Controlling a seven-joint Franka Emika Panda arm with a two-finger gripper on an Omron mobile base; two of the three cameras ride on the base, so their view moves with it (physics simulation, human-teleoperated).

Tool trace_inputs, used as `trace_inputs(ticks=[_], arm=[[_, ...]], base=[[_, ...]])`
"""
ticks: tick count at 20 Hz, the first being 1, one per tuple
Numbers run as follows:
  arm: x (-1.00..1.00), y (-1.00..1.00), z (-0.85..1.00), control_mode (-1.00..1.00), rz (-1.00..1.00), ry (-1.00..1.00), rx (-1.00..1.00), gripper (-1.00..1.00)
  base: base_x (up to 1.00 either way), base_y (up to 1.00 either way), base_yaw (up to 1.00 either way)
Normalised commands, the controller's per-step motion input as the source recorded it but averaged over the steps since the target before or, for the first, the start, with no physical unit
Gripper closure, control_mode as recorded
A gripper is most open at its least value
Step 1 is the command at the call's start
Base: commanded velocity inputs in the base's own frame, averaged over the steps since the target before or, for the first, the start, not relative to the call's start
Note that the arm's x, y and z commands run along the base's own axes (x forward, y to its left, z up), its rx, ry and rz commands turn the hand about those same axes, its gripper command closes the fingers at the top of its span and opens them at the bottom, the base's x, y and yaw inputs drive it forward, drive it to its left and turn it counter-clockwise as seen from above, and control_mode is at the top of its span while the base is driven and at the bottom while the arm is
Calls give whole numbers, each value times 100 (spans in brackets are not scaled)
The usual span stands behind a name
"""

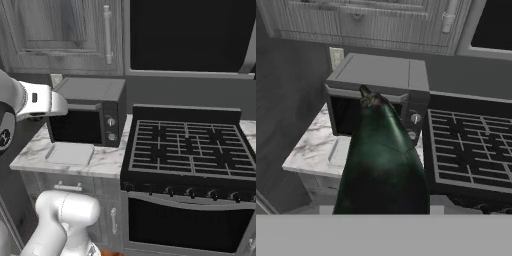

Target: Take the eggplant and bell pepper out of the freezer and place them in the tupperware container on the counter. Then put the tupperware containing the vegetables back in the freezer.

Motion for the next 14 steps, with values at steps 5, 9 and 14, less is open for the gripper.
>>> trace_inputs(ticks=[5, 9, 14], arm=[[0, 0, 0, 100, 0, 0, 0, 100], [0, 0, 0, 100, 0, 0, 0, 100], [0, 0, 0, 100, 0, 0, 0, 100]], base=[[22, 0, 0], [40, 0, 2], [27, 0, 0]])
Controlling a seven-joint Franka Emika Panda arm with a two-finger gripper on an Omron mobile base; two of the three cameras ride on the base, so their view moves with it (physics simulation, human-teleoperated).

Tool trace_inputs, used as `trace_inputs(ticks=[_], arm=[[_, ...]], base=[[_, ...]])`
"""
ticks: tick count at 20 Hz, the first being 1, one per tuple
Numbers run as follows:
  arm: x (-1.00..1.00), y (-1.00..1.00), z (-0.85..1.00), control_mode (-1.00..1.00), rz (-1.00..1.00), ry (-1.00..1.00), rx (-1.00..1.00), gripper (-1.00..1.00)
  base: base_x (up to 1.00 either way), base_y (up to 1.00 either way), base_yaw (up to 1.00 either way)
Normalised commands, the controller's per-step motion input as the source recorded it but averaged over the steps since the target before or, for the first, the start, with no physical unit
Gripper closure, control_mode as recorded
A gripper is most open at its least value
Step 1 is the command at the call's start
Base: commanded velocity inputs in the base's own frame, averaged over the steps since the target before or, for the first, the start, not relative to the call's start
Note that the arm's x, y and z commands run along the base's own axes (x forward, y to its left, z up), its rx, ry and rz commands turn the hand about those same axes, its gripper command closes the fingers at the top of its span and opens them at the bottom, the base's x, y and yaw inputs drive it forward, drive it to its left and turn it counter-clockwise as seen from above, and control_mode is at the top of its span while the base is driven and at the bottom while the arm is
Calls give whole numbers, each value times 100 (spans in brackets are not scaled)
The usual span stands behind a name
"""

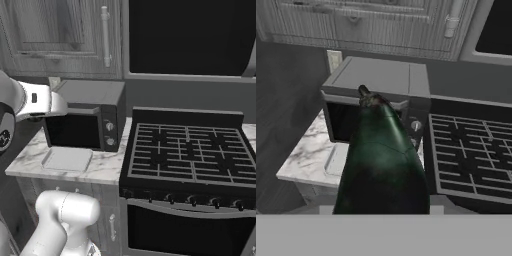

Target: Take the eggplant and bell pepper out of the freezer and place them in the tupperware container on the counter. Then put the tupperware containing the vegetables back in the freezer.

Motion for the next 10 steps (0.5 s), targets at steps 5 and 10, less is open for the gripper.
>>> trace_inputs(ticks=[5, 10], arm=[[0, 1, -18, -100, 4, 8, 0, 100], [4, 14, -75, -100, 42, 47, 0, 100]], base=[[0, 0, 0], [0, 0, 0]])
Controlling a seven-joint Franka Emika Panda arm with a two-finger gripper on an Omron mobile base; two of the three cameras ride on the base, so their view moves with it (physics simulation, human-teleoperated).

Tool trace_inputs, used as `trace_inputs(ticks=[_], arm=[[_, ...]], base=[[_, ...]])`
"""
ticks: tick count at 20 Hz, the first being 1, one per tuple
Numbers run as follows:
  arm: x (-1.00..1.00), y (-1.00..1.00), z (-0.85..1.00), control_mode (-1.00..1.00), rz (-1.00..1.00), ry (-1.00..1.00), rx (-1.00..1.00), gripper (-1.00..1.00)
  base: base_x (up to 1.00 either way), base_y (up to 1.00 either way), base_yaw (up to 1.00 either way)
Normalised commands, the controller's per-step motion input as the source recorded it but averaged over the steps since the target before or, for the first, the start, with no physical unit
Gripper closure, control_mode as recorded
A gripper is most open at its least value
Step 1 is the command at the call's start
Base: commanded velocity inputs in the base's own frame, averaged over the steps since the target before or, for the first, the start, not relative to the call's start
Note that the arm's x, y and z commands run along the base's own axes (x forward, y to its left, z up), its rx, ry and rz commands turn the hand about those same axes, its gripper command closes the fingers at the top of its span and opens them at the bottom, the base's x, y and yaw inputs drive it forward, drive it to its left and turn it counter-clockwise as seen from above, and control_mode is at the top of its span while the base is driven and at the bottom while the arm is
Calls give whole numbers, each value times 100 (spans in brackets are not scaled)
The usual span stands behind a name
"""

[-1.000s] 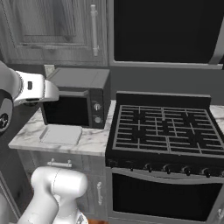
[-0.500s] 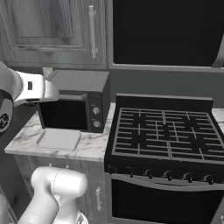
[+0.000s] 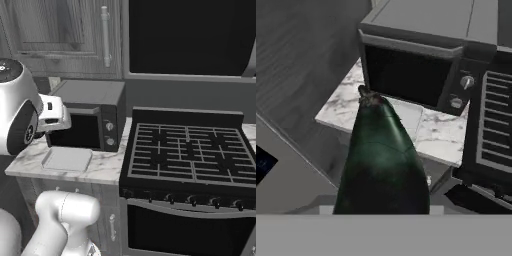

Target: Take the eggplant and bell pepper out of the freezer and place them in the tupperware container on the counter. Then put the tupperware containing the vegetables back in the freezer.

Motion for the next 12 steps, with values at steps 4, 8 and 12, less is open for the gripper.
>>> trace_inputs(ticks=[4, 8, 12], arm=[[10, 33, -76, -100, 43, 52, -2, 100], [40, 66, -60, -100, 26, 38, -16, 100], [53, 55, -42, -100, 0, 21, -24, 100]], base=[[0, 0, 0], [0, 0, 0], [0, 0, 0]])
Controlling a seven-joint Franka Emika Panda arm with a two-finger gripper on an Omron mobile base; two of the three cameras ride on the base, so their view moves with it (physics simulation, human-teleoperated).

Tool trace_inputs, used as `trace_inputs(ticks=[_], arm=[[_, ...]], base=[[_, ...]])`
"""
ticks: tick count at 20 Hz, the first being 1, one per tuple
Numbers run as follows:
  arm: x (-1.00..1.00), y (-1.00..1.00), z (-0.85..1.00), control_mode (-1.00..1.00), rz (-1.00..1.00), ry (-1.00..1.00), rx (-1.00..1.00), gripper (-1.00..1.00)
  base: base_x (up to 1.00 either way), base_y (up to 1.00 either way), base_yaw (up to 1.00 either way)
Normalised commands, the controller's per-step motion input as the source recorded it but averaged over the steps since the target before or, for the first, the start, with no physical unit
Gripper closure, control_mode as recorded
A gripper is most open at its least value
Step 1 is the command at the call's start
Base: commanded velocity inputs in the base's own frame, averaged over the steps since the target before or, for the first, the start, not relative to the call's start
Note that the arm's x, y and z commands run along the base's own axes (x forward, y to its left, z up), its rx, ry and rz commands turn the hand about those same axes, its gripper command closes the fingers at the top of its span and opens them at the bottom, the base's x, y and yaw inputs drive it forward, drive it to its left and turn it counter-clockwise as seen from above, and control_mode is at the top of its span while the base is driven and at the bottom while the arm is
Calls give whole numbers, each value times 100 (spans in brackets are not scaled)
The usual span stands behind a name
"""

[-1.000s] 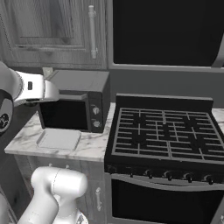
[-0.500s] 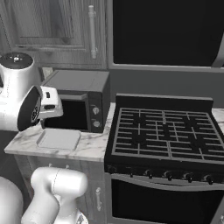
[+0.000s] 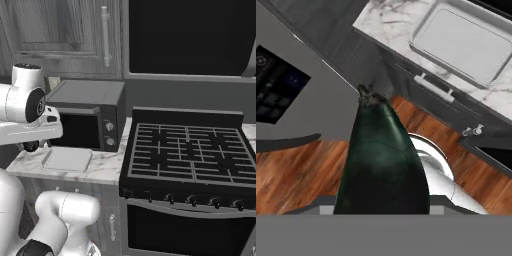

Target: Take the eggplant and bell pepper out of the freezer and place them in the tupperware container on the counter. Then put the tupperware containing the vegetables back in the freezer.

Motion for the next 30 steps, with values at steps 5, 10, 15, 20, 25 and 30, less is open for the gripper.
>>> trace_inputs(ticks=[5, 10, 15, 20, 25, 30], arm=[[50, 28, -40, -100, -5, 1, -15, 100], [53, 22, -42, -100, -6, 0, -9, 100], [37, 16, -41, -100, -2, 0, -1, 100], [39, 2, -50, -100, 0, -6, 0, 100], [24, 0, -49, -100, 0, -17, 0, 100], [20, 0, -27, -100, 0, -13, 5, 100]], base=[[0, 0, 0], [0, 0, 0], [0, 0, 0], [0, 0, 0], [0, 0, 0], [0, 0, 0]])
